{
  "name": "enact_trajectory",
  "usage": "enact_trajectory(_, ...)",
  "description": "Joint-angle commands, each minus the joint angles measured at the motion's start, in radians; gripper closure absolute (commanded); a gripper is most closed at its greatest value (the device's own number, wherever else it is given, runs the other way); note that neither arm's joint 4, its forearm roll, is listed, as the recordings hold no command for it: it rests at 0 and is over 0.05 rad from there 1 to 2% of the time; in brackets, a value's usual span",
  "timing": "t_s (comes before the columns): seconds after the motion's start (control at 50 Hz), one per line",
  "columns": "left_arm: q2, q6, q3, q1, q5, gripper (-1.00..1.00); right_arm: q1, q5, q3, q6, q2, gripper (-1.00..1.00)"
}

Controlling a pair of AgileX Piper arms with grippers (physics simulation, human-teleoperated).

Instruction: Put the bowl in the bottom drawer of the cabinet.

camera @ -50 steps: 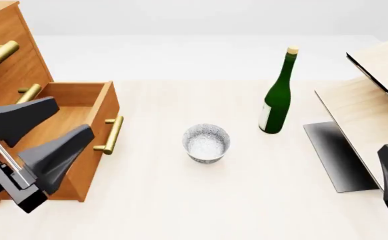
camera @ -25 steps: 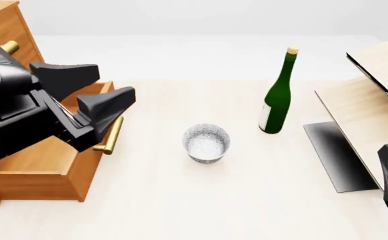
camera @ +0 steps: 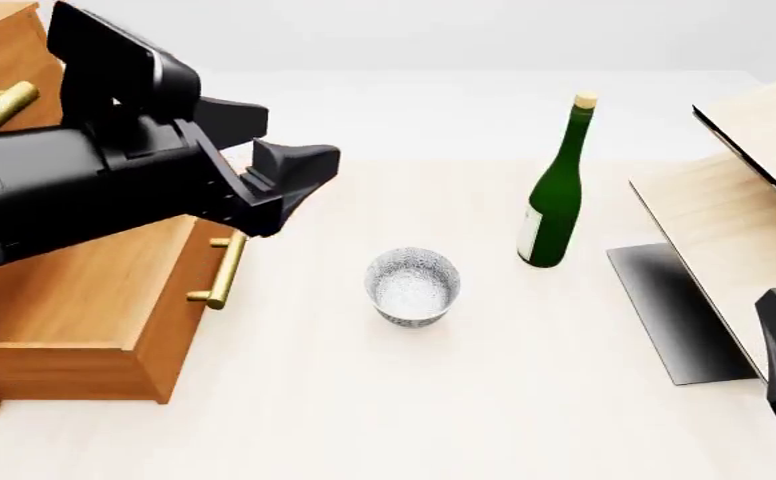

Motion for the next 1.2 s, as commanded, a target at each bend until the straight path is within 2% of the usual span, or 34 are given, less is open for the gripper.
enact_trajectory(0.02, 0.116, 0.000, -0.123, -0.012, 0.076, -1.00, 0.000, 0.000, 0.000, 0.000, 0.000, -1.00)
enact_trajectory(0.32, 0.248, -0.013, -0.296, -0.039, 0.210, -1.00, 0.000, 0.000, 0.000, 0.000, 0.000, -1.00)
enact_trajectory(0.42, 0.294, 0.003, -0.333, -0.041, 0.241, -1.00, 0.000, 0.000, 0.000, 0.000, 0.000, -1.00)
enact_trajectory(0.74, 0.378, -0.011, -0.377, -0.042, 0.285, -1.00, 0.000, 0.000, 0.000, 0.000, 0.000, -1.00)
enact_trajectory(0.78, 0.387, -0.029, -0.384, -0.047, 0.291, -1.00, 0.000, 0.000, 0.000, 0.000, 0.000, -1.00)
enact_trajectory(0.84, 0.406, -0.024, -0.402, -0.047, 0.304, -1.00, 0.000, 0.000, 0.000, 0.000, 0.000, -1.00)
enact_trajectory(0.92, 0.432, -0.058, -0.423, -0.062, 0.314, -1.00, 0.000, 0.000, 0.000, 0.000, 0.000, -1.00)
enact_trajectory(1.2, 0.531, -0.060, -0.504, -0.064, 0.373, -1.00, 0.000, 0.000, 0.000, 0.000, 0.000, -1.00)
